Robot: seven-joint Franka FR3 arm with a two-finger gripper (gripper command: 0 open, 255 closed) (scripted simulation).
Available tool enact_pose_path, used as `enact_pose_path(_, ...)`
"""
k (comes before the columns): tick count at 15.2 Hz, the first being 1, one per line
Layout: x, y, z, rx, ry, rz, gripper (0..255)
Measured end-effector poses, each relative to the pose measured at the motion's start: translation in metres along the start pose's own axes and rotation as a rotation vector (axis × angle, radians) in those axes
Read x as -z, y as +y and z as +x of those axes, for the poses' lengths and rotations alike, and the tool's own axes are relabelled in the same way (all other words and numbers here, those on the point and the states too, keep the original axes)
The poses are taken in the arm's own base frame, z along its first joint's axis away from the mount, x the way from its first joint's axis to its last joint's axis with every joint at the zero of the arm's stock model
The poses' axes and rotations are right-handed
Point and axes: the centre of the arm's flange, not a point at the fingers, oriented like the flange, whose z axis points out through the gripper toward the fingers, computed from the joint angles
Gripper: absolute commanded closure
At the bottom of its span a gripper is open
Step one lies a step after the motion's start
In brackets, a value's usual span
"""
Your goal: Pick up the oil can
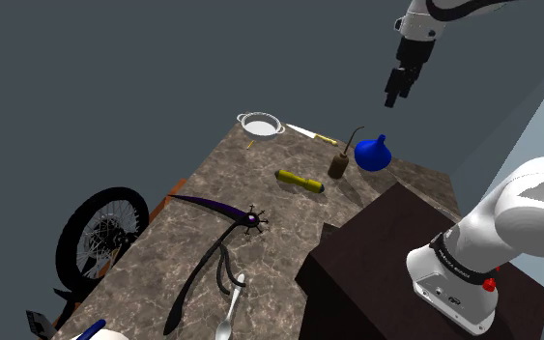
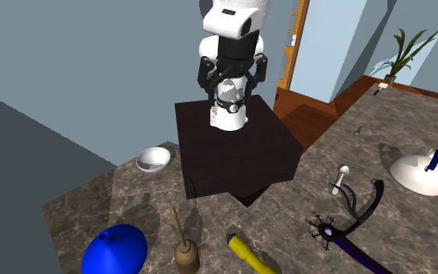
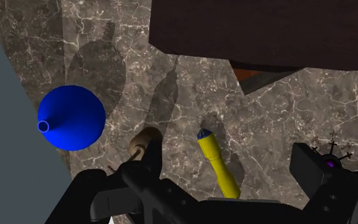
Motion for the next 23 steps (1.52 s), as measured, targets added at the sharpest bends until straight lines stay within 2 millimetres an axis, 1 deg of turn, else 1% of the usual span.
enact_pose_path(1, -0.008, 0.002, 0.007, 0.020, -0.008, -0.005, 0)
enact_pose_path(4, -0.039, 0.019, 0.032, 0.080, -0.033, -0.019, 0)
enact_pose_path(5, -0.052, 0.026, 0.039, 0.101, -0.041, -0.024, 0)
enact_pose_path(7, -0.070, 0.034, 0.051, 0.141, -0.058, -0.034, 0)
enact_pose_path(9, -0.092, 0.043, 0.070, 0.181, -0.074, -0.043, 0)
enact_pose_path(12, -0.122, 0.056, 0.089, 0.241, -0.099, -0.058, 0)
enact_pose_path(13, -0.129, 0.061, 0.099, 0.261, -0.106, -0.062, 0)
enact_pose_path(14, -0.140, 0.065, 0.103, 0.281, -0.115, -0.067, 0)
enact_pose_path(17, -0.172, 0.080, 0.128, 0.341, -0.139, -0.082, 0)
enact_pose_path(19, -0.194, 0.084, 0.141, 0.382, -0.157, -0.092, 0)
enact_pose_path(23, -0.238, 0.100, 0.172, 0.462, -0.189, -0.112, 0)
